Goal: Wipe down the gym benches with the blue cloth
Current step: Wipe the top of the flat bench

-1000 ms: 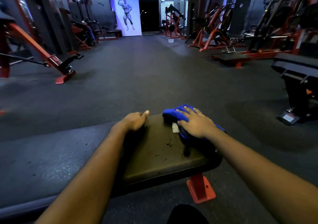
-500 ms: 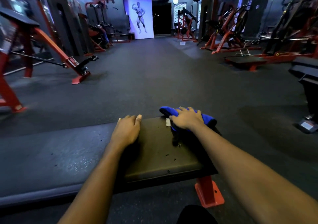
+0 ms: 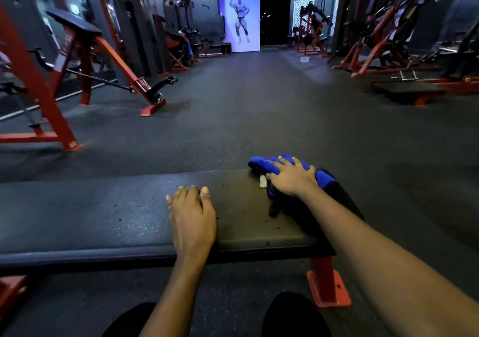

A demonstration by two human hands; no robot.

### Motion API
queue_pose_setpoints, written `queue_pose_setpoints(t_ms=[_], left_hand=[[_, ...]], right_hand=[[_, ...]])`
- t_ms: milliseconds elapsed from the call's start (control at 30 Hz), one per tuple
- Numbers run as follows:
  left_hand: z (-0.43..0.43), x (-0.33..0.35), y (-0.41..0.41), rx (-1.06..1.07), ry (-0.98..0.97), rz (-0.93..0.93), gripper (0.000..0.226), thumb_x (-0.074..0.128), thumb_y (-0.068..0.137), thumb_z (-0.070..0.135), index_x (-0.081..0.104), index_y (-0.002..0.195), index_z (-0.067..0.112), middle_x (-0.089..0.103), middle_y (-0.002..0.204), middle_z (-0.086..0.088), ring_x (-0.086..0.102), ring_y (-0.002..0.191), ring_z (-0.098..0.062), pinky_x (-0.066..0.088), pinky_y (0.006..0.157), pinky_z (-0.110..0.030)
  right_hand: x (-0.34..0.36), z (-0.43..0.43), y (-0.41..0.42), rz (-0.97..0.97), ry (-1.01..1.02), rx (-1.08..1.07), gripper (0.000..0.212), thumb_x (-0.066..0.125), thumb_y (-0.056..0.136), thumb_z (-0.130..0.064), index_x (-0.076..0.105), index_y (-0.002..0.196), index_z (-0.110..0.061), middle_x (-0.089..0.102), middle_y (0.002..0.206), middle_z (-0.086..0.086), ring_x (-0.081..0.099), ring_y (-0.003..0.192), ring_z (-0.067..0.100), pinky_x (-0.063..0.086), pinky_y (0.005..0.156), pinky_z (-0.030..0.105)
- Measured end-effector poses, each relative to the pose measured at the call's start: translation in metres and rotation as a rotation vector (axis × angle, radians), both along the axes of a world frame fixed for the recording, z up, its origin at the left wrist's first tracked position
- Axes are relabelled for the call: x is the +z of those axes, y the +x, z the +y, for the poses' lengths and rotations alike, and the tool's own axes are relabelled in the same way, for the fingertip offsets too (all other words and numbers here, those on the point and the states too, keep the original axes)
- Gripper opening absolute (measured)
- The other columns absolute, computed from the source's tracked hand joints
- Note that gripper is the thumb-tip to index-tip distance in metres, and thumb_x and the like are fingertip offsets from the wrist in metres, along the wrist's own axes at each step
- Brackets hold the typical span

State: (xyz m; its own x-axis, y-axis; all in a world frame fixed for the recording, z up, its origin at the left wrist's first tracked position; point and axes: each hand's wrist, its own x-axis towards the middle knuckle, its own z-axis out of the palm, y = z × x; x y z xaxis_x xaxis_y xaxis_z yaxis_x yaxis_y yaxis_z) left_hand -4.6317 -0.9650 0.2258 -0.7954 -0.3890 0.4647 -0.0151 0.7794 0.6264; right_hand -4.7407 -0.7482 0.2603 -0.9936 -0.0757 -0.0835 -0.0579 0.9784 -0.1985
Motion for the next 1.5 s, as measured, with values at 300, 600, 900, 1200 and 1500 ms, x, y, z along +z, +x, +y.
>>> queue_pose_setpoints(t_ms=[300, 600, 900, 1200, 1500], left_hand=[[0.012, 0.000, 0.012, 0.108, -0.155, -0.074, 0.045, 0.033, 0.101, 0.037, 0.062, 0.116, 0.006, 0.063, 0.123, -0.012, 0.046, 0.129, -0.026, 0.009, 0.122, -0.038], [0.012, -0.001, 0.011, 0.122, -0.190, -0.094, 0.044, 0.035, 0.101, 0.037, 0.061, 0.120, 0.007, 0.061, 0.126, -0.012, 0.043, 0.133, -0.026, 0.009, 0.122, -0.038], [0.013, 0.001, 0.015, 0.136, -0.194, -0.111, 0.046, 0.035, 0.102, 0.037, 0.059, 0.122, 0.004, 0.060, 0.129, -0.015, 0.042, 0.134, -0.028, 0.011, 0.122, -0.041], [0.013, 0.001, 0.016, 0.144, -0.208, -0.119, 0.046, 0.035, 0.101, 0.038, 0.059, 0.123, 0.004, 0.060, 0.128, -0.015, 0.044, 0.132, -0.028, 0.012, 0.122, -0.041], [0.009, -0.002, 0.015, 0.141, -0.140, 0.001, 0.037, 0.040, 0.101, 0.030, 0.061, 0.117, 0.004, 0.062, 0.123, -0.014, 0.047, 0.128, -0.028, 0.010, 0.122, -0.039]], right_hand=[[0.000, 0.003, 0.018, -0.042, -0.045, -0.028, 0.059, 0.028, 0.095, -0.063, 0.009, 0.151, -0.054, -0.004, 0.164, -0.013, -0.009, 0.151, 0.026, 0.000, 0.112, 0.070], [-0.019, 0.016, 0.097, 0.142, -0.002, 0.057, 0.058, 0.027, 0.096, -0.060, 0.010, 0.152, -0.052, 0.002, 0.164, -0.017, 0.000, 0.152, 0.017, 0.007, 0.117, 0.058], [-0.022, -0.003, 0.117, 0.222, 0.027, 0.077, 0.062, 0.021, 0.093, -0.063, 0.013, 0.153, -0.048, 0.005, 0.164, -0.014, 0.001, 0.152, 0.018, 0.006, 0.119, 0.054], [-0.011, 0.001, 0.088, 0.115, -0.025, -0.205, 0.064, 0.028, 0.095, -0.056, 0.013, 0.155, -0.040, 0.001, 0.166, -0.005, -0.002, 0.152, 0.027, 0.004, 0.118, 0.059], [-0.017, 0.010, 0.106, 0.166, -0.033, -0.225, 0.061, 0.031, 0.095, -0.060, 0.019, 0.153, -0.045, 0.008, 0.165, -0.010, 0.004, 0.152, 0.021, 0.010, 0.118, 0.055]])
